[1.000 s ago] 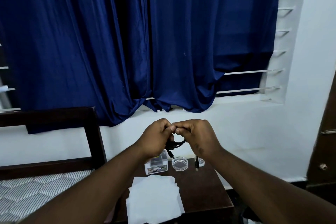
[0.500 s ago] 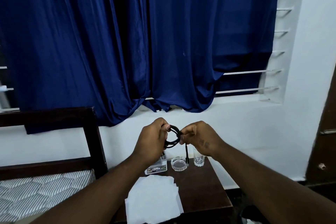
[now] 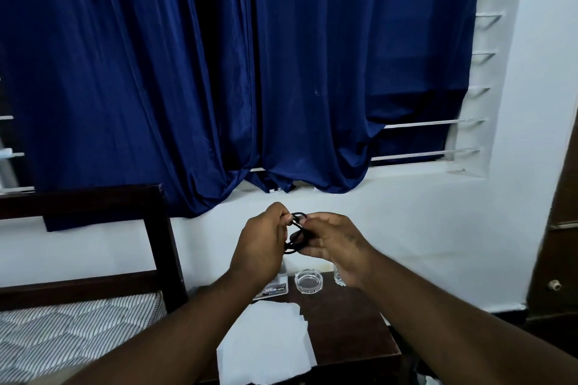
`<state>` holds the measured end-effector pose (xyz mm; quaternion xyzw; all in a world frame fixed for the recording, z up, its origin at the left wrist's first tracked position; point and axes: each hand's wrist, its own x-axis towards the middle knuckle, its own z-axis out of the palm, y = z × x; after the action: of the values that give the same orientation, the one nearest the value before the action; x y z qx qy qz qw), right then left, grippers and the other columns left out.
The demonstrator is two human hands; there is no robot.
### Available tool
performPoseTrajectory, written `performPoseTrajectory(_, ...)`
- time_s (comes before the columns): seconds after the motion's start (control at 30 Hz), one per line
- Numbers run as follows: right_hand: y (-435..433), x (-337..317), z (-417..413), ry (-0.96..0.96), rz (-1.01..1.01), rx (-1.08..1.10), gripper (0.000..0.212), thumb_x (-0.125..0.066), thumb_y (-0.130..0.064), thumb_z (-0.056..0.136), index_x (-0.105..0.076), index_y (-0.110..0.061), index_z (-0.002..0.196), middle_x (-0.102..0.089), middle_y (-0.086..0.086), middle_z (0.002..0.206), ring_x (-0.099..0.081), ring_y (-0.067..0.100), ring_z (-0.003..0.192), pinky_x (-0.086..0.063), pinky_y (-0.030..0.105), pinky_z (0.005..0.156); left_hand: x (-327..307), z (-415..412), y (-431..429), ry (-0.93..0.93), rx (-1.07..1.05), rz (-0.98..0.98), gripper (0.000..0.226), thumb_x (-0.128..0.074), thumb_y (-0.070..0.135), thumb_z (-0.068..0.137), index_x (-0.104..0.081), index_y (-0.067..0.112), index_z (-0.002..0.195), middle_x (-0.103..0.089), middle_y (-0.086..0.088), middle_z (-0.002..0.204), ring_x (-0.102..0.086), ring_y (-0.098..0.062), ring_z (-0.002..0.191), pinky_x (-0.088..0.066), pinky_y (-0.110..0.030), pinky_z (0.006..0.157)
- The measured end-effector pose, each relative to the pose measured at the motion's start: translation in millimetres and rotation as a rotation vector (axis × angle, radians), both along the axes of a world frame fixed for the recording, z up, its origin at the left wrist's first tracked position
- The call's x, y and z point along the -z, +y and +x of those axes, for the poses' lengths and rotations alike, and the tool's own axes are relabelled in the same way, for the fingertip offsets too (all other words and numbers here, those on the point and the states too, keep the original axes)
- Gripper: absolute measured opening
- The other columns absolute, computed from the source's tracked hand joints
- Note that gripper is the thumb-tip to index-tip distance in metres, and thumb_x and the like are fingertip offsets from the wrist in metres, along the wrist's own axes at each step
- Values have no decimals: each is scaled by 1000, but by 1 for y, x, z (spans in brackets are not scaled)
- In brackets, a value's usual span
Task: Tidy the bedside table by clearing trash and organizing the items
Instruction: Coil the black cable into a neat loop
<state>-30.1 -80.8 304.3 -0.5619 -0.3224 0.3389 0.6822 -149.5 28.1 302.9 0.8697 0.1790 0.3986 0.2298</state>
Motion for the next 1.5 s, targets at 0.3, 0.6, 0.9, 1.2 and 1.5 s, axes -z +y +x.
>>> performPoseTrajectory(0.3,4,-2,-5,-13,-82,50,36,-73,1,75,-68,-6,111,-78,21,91,-79,27,77,-59,24,59,4,2,-2,43,-16,61,18,-44,24,108,-56,20,95,-59,7,71,-58,-15,63,-41,-27,53)
performPoseTrajectory(0.6,6,-2,4,-72,-35,-49,26,-75,5,80,-72,-5,105,-80,11,90,-76,19,77,-56,24,59,2,-1,4,-2,32,-9,20,-46,21,107,-57,23,90,-58,9,64,-58,-3,57,-39,-13,48)
performPoseTrajectory(0.9,10,-1,6,-451,25,99,34,-83,-1,76,-59,-9,99,-64,7,79,-65,19,59,-56,29,54,1,1,4,-21,66,-54,20,-48,23,107,-59,20,91,-64,-1,68,-62,-17,56,-51,-27,48)
performPoseTrajectory(1.2,10,3,8,-707,223,95,17,-83,-24,79,-72,-28,92,-55,-3,103,-62,19,83,-55,23,69,-1,3,11,-97,137,-282,27,-46,23,108,-59,19,85,-64,0,69,-62,-6,50,-53,-24,48)
performPoseTrajectory(1.5,2,3,5,-511,280,-54,12,-67,-24,96,-77,-18,97,-66,7,110,-60,9,82,-54,26,70,-1,-2,26,-136,132,-315,28,-47,28,107,-61,22,83,-56,10,63,-55,-4,49,-54,-26,48)
